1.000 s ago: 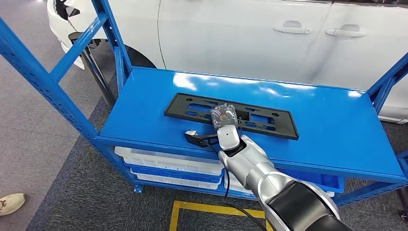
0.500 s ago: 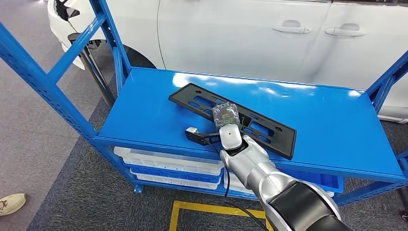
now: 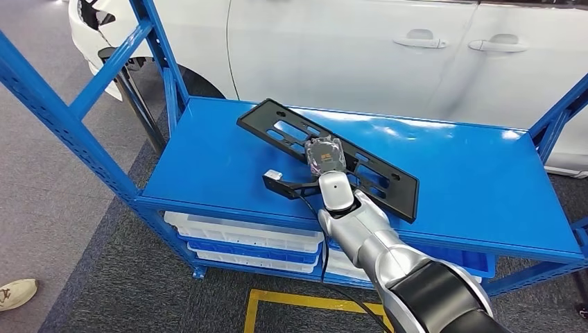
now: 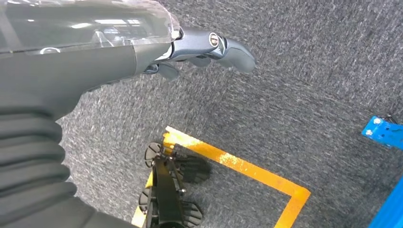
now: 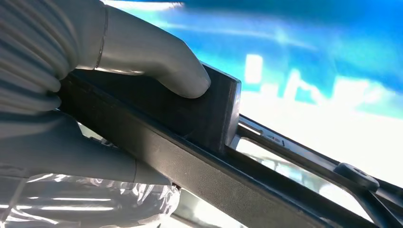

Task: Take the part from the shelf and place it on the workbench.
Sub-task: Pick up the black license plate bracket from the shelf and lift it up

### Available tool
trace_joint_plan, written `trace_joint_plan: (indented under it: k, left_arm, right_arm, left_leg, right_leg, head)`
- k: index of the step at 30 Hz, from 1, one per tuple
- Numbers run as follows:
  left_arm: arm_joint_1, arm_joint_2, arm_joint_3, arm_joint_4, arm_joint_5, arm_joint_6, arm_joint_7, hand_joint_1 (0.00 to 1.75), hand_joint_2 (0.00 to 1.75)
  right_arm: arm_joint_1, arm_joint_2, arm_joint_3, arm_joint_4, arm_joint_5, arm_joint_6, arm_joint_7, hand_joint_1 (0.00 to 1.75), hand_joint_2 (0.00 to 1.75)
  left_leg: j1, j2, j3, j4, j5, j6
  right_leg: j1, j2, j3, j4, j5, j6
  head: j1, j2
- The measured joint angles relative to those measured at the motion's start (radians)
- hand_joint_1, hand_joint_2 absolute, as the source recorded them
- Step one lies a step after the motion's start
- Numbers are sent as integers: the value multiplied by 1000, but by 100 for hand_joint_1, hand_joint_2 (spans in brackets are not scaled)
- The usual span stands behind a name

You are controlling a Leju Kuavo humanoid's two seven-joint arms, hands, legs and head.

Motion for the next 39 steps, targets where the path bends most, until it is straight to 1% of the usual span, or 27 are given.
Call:
trace_joint_plan:
  k: [1, 2, 3, 4, 5, 6, 7, 8, 9, 10, 12, 14, 16, 19, 25, 30, 35, 37, 39]
  left_arm:
    - [0, 0, 0, 0, 1, 0, -3, 0, 175]
    - [1, 0, 0, 0, 3, -2, -8, 0, 175]
    - [1, 0, 0, 0, 5, -5, -11, 0, 175]
    - [1, 0, 0, 0, 6, -9, -14, 0, 175]
    - [1, 1, 0, 0, 6, -13, -15, 0, 175]
    - [2, 1, 0, 0, 6, -15, -15, 0, 175]
    - [2, 1, 0, 0, 6, -17, -15, 0, 175]
    - [2, 2, 0, 0, 6, -19, -15, 0, 175]
    - [2, 2, 0, 0, 6, -20, -14, 0, 175]
    - [2, 2, 0, 0, 6, -21, -14, 0, 175]
    - [3, 5, 0, 0, 6, -23, -12, 0, 175]
    - [5, 7, 1, 0, 6, -25, -11, 0, 175]
    - [5, 9, 1, 0, 6, -28, -11, 0, 175]
    - [5, 10, 2, 0, 6, -29, -11, 0, 175]
    - [4, 10, 2, 0, 2, -26, -11, 0, 175]
    - [4, 10, 2, 0, 4, -25, -11, 0, 175]
    - [4, 10, 2, 0, 7, -24, -6, 0, 175]
    - [4, 11, 3, 0, 8, -23, -4, 0, 175]
    - [4, 12, 3, 0, 10, -21, -3, 0, 175]
  right_arm:
    - [1, 1, -11, -12, -23, -31, -34, 175, 175]
    - [3, 2, -27, -30, -68, -59, -87, 175, 175]
    - [7, 4, -51, -56, -145, -73, -170, 175, 175]
    - [15, 8, -81, -94, -256, -60, -280, 175, 175]
    - [30, 11, -118, -149, -399, -23, -409, 175, 175]
    - [47, 16, -156, -212, -558, 32, -547, 175, 175]
    - [64, 21, -189, -279, -709, 93, -664, 175, 175]
    - [81, 26, -218, -346, -850, 154, -746, 175, 175]
    - [99, 31, -239, -414, -970, 215, -788, 175, 175]
    - [123, 35, -255, -481, -1078, 276, -797, 175, 175]
    - [193, 36, -271, -632, -1286, 409, -789, 175, 175]
    - [258, 35, -272, -769, -1460, 522, -798, 175, 175]
    - [296, 34, -271, -878, -1581, 596, -815, 175, 175]
    - [351, 29, -270, -1000, -1696, 671, -842, 175, 175]
    - [427, 10, -256, -1162, -1791, 756, -861, 175, 175]
    - [461, -11, -232, -1247, -1824, 797, -864, 175, 175]
    - [485, -26, -207, -1321, -1842, 819, -862, 175, 175]
    - [493, -31, -199, -1342, -1852, 823, -853, 175, 175]
    - [499, -33, -192, -1354, -1862, 826, -846, 175, 175]
  left_leg:
    - [0, 0, 0, 0, 0, 0]
    - [0, 0, 0, 0, 0, 0]
    - [0, 0, 0, 0, 0, 0]
    - [0, 0, 0, 0, 0, 0]
    - [0, 0, 0, 0, 0, 0]
    - [1, 0, 0, 0, 0, 0]
    - [1, 0, 1, 0, 0, 0]
    - [1, 0, 1, 0, -1, 0]
    - [1, 0, 2, 0, -1, 0]
    - [1, -1, 3, 0, -1, 0]
    - [1, -2, 2, 0, -1, 0]
    - [1, -2, 0, 0, -1, 1]
    - [1, -2, 0, 0, -1, 1]
    - [1, -2, 1, 0, -1, 1]
    - [1, -2, 1, 0, -1, 1]
    - [1, -2, 1, 0, -1, 1]
    - [1, -2, 1, 0, -1, 1]
    - [-1, -1, 0, 3, -3, 6]
    - [-5, -1, -1, 4, -3, 16]
  right_leg:
    - [0, 0, 0, 0, 0, 0]
    - [0, 0, 0, 0, 0, 0]
    - [0, 0, 0, 0, 0, 0]
    - [0, 0, 0, 0, 0, 0]
    - [1, 0, 0, 0, 0, 0]
    - [1, 0, 0, 0, 0, 0]
    - [1, 0, 0, 0, 0, 0]
    - [1, 0, 1, 0, -1, 0]
    - [1, -1, 2, 0, -1, 0]
    - [1, -1, 3, 0, -2, 0]
    - [1, -3, 4, 0, -2, 1]
    - [1, -3, 1, 0, -1, 1]
    - [1, -3, 1, 0, -1, 1]
    - [1, -2, 1, 0, -1, 1]
    - [1, -2, 1, 0, -1, 1]
    - [1, -2, 1, 0, -1, 1]
    - [1, -2, 1, 0, -1, 1]
    - [-2, -2, 1, -2, 0, 4]
    - [-6, -2, 2, -6, 3, 10]
  head:
    - [0, 0]
    - [0, 0]
    - [0, 0]
    - [0, 0]
    - [0, 0]
    - [0, 0]
    - [0, 0]
    - [0, 0]
    - [0, 0]
    - [0, 0]
    - [0, 0]
    - [0, 0]
    - [0, 0]
    - [0, 0]
    - [0, 0]
    - [0, 0]
    - [0, 0]
    - [0, 0]
    - [0, 0]
